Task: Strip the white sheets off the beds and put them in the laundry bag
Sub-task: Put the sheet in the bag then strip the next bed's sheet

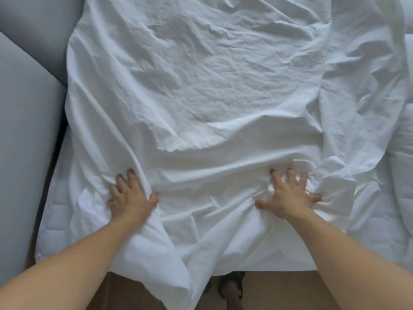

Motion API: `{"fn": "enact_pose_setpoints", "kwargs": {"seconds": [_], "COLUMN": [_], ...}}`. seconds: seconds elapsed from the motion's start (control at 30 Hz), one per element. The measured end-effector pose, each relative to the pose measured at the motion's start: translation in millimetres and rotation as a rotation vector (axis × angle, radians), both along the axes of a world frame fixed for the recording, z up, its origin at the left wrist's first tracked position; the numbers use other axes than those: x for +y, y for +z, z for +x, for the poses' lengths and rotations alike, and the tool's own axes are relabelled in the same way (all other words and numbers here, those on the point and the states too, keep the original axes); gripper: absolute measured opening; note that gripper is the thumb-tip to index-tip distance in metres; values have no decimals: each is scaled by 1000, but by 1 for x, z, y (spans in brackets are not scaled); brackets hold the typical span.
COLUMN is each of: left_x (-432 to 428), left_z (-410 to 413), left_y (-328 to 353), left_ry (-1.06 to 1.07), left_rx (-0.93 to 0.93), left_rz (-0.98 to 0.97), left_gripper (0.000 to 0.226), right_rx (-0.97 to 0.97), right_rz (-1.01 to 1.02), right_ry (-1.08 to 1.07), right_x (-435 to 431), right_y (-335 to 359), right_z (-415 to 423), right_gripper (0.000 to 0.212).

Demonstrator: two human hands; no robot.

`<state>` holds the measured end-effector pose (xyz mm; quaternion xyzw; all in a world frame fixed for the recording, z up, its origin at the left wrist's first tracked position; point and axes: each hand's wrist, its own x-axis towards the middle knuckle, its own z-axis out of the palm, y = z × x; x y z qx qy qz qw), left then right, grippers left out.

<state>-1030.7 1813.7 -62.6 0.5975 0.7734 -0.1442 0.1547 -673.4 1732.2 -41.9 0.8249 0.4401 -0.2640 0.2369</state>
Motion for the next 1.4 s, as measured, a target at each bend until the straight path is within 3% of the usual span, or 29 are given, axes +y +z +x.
{"fn": "enact_pose_setpoints", "kwargs": {"seconds": [0.13, 0.23, 0.3, 0.4, 0.47, 0.6, 0.67, 0.77, 0.87, 0.97, 1.03, 1.1, 1.2, 1.3, 1.33, 1.4], "left_x": [6, 4, 2, 3, 2, 11, 21, 31, 31, 17, -9, -50, -104, -101, -90, -60], "left_z": [-1, 1, 0, 5, 26, 98, 131, 167, 179, 173, 168, 158, 127, 87, 76, 59], "left_y": [-3, -2, 0, 13, 33, 99, 141, 212, 256, 244, 211, 163, 103, 75, 73, 74], "left_ry": [82, 152, 181, 186, 179, 225, 241, 231, 216, 353, 481, 653, 931, 788, 673, 488], "left_rx": [-118, -179, -232, -420, -554, -802, -909, -1145, -1328, -1419, -1328, -1169, -1075, -900, -792, -649], "left_rz": [14, 8, 11, 58, 106, 193, 276, 394, 430, 392, 277, 48, -373, -420, -330, -119], "left_gripper": [59, 46, 39, 20, 27, 30, 30, 26, 21, 20, 17, 21, 22, 33, 38, 55], "right_rx": [50, 53, 57, 138, 234, 520, 692, 956, 1153, 1146, 1049, 967, 877, 813, 765, 561], "right_rz": [120, 162, 195, 280, 380, 891, 1103, 1344, 1447, 1336, 1119, 852, 446, 235, 270, 539], "right_ry": [-38, -18, -14, -107, -289, -658, -796, -791, -693, -488, -380, -266, -161, -61, 8, 214], "right_x": [2, 0, -4, -3, -1, 17, 45, 82, 93, 87, 74, 48, -12, -49, -50, -41], "right_y": [-9, -17, -23, -19, -7, 44, 92, 175, 235, 241, 208, 155, 78, 41, 39, 40], "right_z": [5, 6, 5, 2, -2, -30, -46, -61, -58, -48, -51, -60, -76, -82, -84, -89], "right_gripper": [72, 38, 28, 23, 15, 15, 24, 31, 32, 19, 12, 9, 9, 11, 13, 23]}}
